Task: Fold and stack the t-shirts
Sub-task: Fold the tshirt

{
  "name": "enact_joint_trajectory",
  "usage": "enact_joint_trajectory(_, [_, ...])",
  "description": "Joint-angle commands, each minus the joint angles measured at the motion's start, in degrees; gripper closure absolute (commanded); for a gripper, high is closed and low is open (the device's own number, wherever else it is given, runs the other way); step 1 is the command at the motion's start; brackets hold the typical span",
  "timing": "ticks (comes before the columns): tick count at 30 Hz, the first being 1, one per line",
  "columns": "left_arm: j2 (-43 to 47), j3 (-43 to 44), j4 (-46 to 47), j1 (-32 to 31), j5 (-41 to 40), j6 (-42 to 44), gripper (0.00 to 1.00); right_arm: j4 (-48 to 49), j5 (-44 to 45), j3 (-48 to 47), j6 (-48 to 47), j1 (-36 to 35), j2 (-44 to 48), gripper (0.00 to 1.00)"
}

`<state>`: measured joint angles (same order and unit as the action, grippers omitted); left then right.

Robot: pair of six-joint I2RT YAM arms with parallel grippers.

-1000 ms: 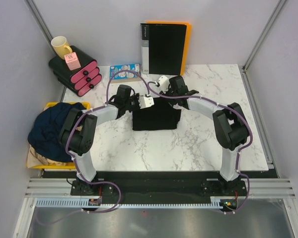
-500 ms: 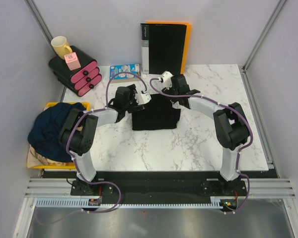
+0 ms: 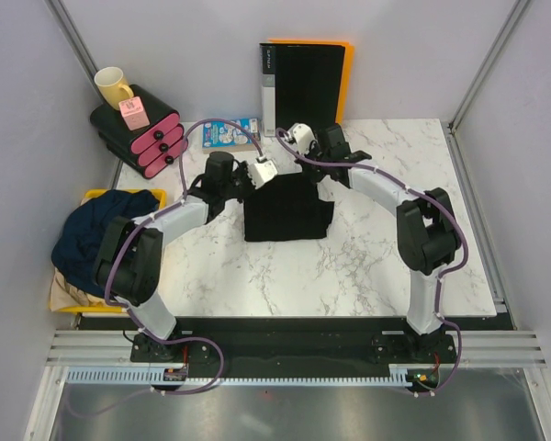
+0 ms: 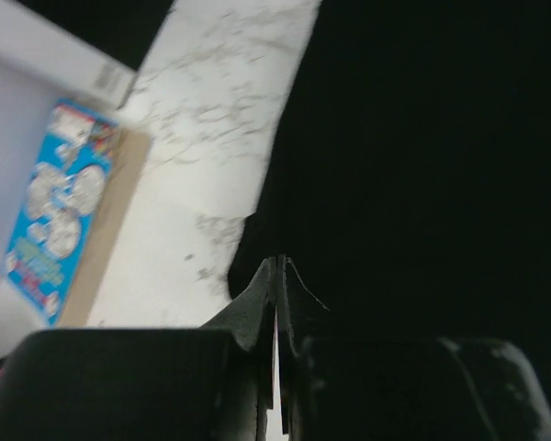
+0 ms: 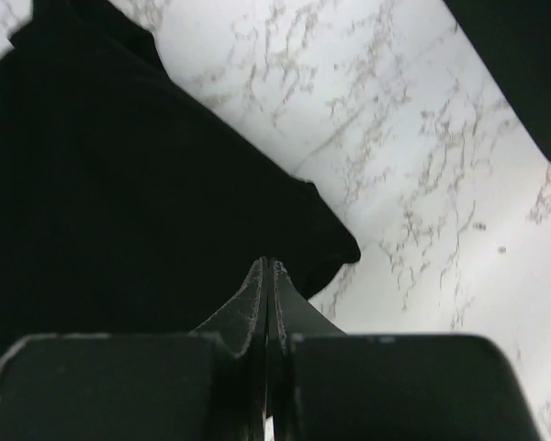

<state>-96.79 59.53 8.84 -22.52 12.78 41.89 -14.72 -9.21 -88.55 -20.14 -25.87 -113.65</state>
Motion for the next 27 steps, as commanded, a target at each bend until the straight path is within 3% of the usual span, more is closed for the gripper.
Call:
enact_joint_trajectory(1, [0.6, 2.7, -11.1, 0.0, 21.8, -3.1, 0.98, -3.7, -9.9, -7.8, 0.7, 1.3, -4.2, 1.0])
enact_joint_trajectory(6, [-7.7, 9.1, -18.1, 0.9, 28.6, 0.4, 0.98, -4.6, -12.9, -13.7, 1.6, 2.7, -10.6, 1.0])
enact_joint_trajectory(14, [-20.0, 27.4, -20.4, 1.5, 14.1, -3.3, 0.98, -5.3, -10.3, -17.0, 0.5, 4.1, -17.7, 1.0])
enact_joint_trajectory(21, [-22.1, 26.3, -21.8, 1.0, 2.0, 5.6, 0.98, -5.8, -4.9, -15.6, -0.8, 4.5, -17.8, 1.0])
enact_joint_trajectory(27, [-23.3, 24.9, -23.1, 0.6, -2.3, 8.6, 0.98, -5.4, -4.2, -17.4, -2.0, 4.5, -17.2, 1.0])
